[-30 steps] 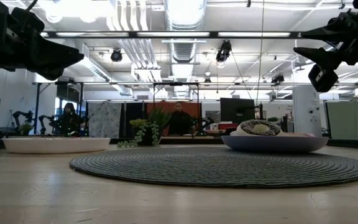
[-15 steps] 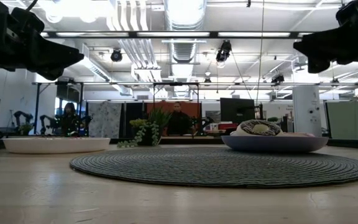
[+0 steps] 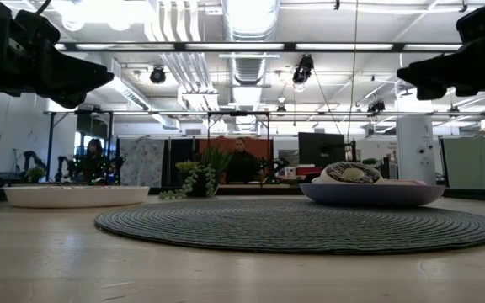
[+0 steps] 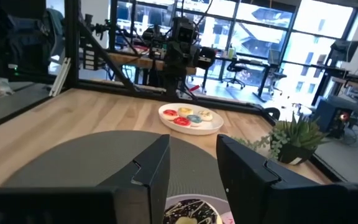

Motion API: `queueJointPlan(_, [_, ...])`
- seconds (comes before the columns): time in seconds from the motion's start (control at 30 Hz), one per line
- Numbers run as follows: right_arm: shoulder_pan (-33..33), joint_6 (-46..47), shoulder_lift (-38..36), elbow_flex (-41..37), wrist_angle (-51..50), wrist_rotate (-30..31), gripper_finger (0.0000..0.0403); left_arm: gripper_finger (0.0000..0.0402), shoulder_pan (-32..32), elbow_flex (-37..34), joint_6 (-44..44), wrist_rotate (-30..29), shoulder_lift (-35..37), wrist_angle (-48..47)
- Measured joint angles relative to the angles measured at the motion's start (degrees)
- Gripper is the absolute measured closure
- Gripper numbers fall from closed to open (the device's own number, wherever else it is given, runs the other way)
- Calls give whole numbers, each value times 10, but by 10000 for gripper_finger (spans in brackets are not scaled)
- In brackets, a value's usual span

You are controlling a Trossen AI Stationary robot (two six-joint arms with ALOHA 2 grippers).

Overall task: Pick & Place donuts
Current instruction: Return to Home Position

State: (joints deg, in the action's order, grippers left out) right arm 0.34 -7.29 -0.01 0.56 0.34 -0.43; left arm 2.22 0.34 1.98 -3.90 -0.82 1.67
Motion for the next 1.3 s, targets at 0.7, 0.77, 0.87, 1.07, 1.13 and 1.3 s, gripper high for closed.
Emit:
queueJointPlan(0.7, [0, 11, 2, 0, 0, 2, 280, 321, 0, 0, 0, 0, -1, 0])
queueJointPlan(0.77, [0, 11, 2, 0, 0, 2, 280, 321, 0, 0, 0, 0, -1, 0])
queueJointPlan(0.87, [0, 11, 2, 0, 0, 2, 280, 321, 0, 0, 0, 0, -1, 0])
queueJointPlan(1.07, [0, 11, 2, 0, 0, 2, 280, 321, 0, 0, 0, 0, -1, 0])
queueJointPlan(1.13, [0, 11, 2, 0, 0, 2, 280, 321, 0, 0, 0, 0, -1, 0])
queueJointPlan(1.3, [0, 11, 2, 0, 0, 2, 280, 321, 0, 0, 0, 0, -1, 0])
